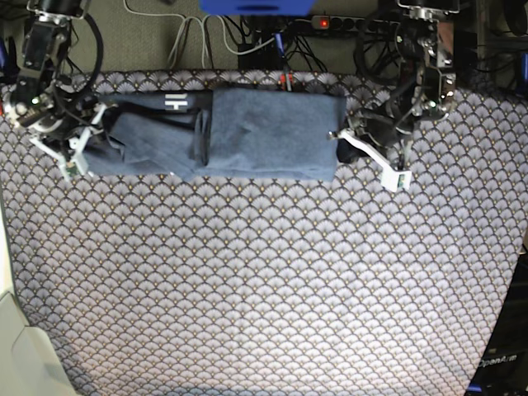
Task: Fold the T-shirt properly
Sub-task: 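Release the folded end and grasp the strip end at the right gripper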
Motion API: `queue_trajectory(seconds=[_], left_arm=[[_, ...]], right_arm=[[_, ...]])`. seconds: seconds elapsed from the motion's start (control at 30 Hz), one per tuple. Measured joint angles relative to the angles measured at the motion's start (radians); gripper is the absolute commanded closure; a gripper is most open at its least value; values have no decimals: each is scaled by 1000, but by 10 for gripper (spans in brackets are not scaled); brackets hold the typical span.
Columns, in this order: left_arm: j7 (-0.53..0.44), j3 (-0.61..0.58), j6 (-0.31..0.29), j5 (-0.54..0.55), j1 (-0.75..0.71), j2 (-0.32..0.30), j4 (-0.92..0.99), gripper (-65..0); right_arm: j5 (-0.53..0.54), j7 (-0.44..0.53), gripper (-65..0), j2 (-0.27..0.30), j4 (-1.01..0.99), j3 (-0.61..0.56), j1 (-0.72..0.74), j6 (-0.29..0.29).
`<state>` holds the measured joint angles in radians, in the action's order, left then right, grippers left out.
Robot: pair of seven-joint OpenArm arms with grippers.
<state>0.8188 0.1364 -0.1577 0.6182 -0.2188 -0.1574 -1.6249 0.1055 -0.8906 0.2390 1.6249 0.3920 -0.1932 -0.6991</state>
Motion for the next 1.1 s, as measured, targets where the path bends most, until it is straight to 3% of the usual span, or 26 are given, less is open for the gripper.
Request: queue_trajectory(seconds=[0.73,1.1], left_arm=[[0,-1,0,0,1,2,0,-4],[0,0,0,0,0,2,0,-4]], right_arm=[[26,30,-305,9,-90,14,31,1],[3,20,-310,-39,-85,25,46,17]])
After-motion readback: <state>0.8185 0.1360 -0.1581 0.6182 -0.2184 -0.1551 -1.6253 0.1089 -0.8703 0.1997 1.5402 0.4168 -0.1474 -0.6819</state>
